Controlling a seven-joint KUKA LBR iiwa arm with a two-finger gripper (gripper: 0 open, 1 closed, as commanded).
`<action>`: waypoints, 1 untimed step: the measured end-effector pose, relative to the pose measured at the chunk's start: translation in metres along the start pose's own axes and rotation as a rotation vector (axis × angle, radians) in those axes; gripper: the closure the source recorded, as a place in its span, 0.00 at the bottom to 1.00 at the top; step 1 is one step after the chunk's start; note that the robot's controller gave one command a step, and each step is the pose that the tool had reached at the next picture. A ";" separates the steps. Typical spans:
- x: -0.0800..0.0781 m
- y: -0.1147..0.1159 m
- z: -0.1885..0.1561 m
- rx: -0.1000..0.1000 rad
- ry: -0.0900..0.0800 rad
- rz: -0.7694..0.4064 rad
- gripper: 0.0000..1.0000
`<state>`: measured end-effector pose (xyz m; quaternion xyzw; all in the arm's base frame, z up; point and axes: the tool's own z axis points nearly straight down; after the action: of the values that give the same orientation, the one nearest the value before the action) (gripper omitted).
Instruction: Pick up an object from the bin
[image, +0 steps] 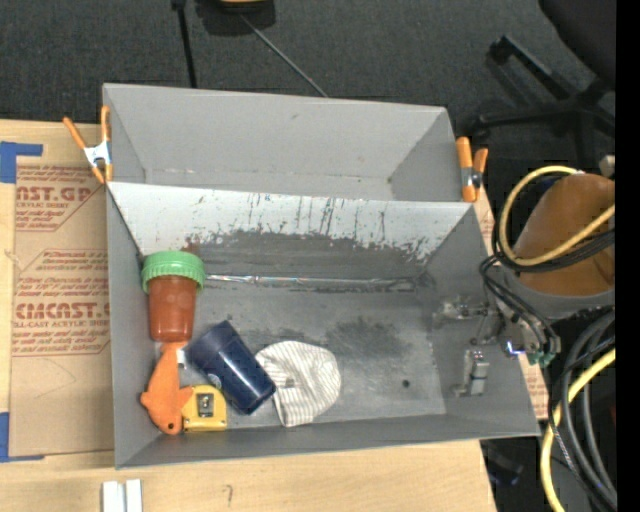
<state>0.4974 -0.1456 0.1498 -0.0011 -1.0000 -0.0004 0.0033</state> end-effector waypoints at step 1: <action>-0.002 0.001 -0.005 0.002 -0.007 -0.002 0.00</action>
Offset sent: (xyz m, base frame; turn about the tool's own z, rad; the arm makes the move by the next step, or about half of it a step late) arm 0.0240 0.0586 -0.0666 -0.1359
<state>0.4992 -0.1450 0.1543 0.0001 -1.0000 0.0004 -0.0003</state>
